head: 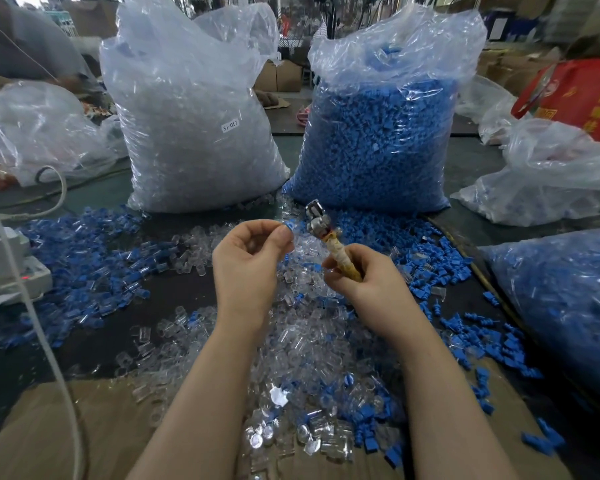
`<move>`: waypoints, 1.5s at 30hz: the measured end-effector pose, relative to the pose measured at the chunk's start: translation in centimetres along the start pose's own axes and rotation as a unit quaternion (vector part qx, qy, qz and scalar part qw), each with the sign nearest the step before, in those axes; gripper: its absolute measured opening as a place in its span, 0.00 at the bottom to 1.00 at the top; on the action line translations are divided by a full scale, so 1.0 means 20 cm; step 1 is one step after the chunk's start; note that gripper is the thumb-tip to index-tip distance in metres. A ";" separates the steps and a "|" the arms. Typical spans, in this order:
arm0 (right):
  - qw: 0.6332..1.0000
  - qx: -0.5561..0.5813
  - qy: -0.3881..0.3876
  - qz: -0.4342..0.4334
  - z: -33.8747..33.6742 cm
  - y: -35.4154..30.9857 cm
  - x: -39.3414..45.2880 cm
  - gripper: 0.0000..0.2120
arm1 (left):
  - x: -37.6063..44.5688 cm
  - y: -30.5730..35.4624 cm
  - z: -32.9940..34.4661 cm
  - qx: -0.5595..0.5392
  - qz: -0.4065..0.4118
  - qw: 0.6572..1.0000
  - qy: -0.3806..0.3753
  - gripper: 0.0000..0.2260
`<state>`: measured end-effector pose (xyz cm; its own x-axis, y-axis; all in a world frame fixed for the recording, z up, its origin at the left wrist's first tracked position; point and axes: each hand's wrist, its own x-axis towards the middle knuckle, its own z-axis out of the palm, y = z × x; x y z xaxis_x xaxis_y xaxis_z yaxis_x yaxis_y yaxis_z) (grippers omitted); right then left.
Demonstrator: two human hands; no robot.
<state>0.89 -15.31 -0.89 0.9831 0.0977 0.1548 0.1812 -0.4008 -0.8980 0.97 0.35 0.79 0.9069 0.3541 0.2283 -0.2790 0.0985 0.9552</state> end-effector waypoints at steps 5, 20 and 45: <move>0.997 -0.049 -0.053 0.013 -0.01 0.00 0.00 0.08 | 0.01 -0.01 -0.02 0.000 0.020 1.000 -0.012 0.04; 0.996 -0.047 -0.082 0.007 0.00 0.00 0.00 0.07 | 0.02 -0.01 -0.05 -0.016 0.009 0.998 -0.055 0.03; 0.984 -0.171 0.037 0.023 -0.01 0.04 0.02 0.07 | 0.15 0.00 -0.38 0.328 -0.029 0.939 0.094 0.03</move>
<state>1.39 -15.69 -1.40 0.9874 0.0106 0.1582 0.1221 -0.6875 -0.7158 1.30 8.46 0.11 0.8252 0.5301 0.1948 0.0797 -0.4508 0.8891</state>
